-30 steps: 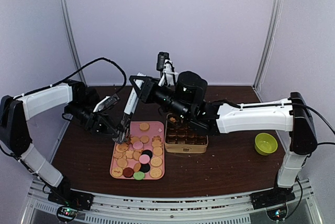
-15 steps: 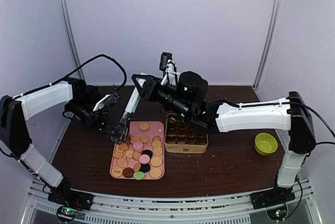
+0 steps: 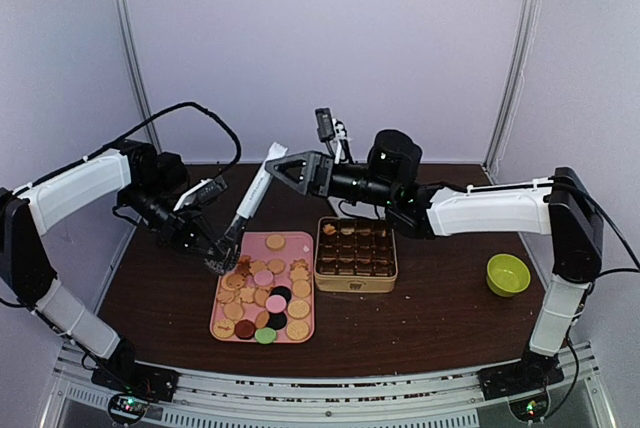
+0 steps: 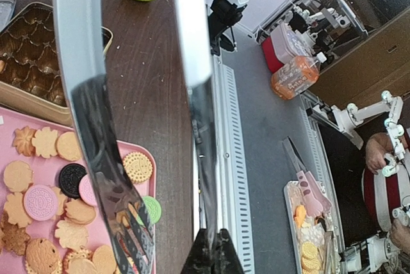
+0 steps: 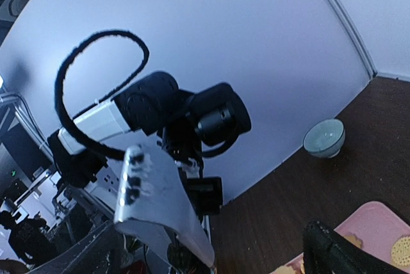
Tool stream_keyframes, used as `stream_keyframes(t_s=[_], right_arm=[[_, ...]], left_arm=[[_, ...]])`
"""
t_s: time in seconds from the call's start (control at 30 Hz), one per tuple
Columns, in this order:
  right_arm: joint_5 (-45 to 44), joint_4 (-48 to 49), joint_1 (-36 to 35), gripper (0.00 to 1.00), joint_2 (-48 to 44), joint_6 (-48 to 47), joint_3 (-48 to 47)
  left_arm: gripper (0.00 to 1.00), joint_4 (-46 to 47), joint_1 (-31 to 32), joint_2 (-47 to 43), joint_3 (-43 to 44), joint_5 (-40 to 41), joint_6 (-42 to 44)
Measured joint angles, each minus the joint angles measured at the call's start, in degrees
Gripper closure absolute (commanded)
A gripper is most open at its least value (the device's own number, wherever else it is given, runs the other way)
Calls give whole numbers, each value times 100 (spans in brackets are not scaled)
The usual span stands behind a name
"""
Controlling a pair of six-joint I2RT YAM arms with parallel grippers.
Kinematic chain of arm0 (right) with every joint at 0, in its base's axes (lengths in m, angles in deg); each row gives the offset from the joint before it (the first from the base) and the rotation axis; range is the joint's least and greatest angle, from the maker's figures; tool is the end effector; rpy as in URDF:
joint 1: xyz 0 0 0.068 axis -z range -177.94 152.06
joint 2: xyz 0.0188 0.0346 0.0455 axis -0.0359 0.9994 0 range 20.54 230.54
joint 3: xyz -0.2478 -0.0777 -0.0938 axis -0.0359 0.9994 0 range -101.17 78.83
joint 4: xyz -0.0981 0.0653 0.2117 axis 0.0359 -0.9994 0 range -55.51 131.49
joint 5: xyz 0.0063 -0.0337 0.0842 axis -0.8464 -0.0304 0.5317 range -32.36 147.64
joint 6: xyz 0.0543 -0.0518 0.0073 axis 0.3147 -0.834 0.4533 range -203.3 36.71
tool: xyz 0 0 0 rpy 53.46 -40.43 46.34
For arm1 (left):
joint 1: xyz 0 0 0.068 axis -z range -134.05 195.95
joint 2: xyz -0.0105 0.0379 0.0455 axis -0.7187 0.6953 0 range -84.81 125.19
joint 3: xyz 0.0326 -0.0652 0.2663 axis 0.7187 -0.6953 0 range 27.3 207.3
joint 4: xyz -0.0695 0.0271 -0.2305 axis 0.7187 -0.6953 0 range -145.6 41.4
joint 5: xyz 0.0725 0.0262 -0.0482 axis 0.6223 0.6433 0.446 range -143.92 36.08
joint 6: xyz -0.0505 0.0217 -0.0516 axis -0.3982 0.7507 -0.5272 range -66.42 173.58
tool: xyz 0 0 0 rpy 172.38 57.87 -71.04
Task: Pack the cookies
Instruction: Pass from the right arm to the left, then pass from the left arm to the right
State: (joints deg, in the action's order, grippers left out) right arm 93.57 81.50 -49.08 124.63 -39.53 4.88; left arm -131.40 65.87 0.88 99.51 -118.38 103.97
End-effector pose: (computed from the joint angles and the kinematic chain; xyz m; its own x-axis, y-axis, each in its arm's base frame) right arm 0.2426 0.3606 0.3335 -0.6094 0.1366 -0.7810 -0.7917 -0.0504 0.6089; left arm 0.1882 -0.1292 0.2854 -0.5542 0.5540 -0.6213 0.7544 0.0188 -0.6562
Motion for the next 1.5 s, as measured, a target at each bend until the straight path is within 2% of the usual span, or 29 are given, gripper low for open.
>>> stream_keyframes(t_s=[0.2, 0.43, 0.67, 0.97, 1.17, 1.5], right_arm=[[656, -1246, -72, 11, 0, -601, -378], [931, -1703, -74, 19, 2, -820, -662], [1165, -2393, -59, 37, 48, -1180, -1268], [1663, -3416, -24, 40, 321, -1729, -1945], [1862, -3637, -26, 45, 496, -1799, -1971], [2011, -3482, -46, 55, 817, -1502, -2269]], left_arm=[[100, -26, 0, 0, 35, 146, -2], [100, -17, 0, 0, 35, 297, -81], [100, -22, 0, 0, 35, 378, -83], [100, -70, 0, -85, 37, 409, -44], [100, -87, 0, -85, 37, 415, -42], [100, -177, 0, -85, 59, 431, 35]])
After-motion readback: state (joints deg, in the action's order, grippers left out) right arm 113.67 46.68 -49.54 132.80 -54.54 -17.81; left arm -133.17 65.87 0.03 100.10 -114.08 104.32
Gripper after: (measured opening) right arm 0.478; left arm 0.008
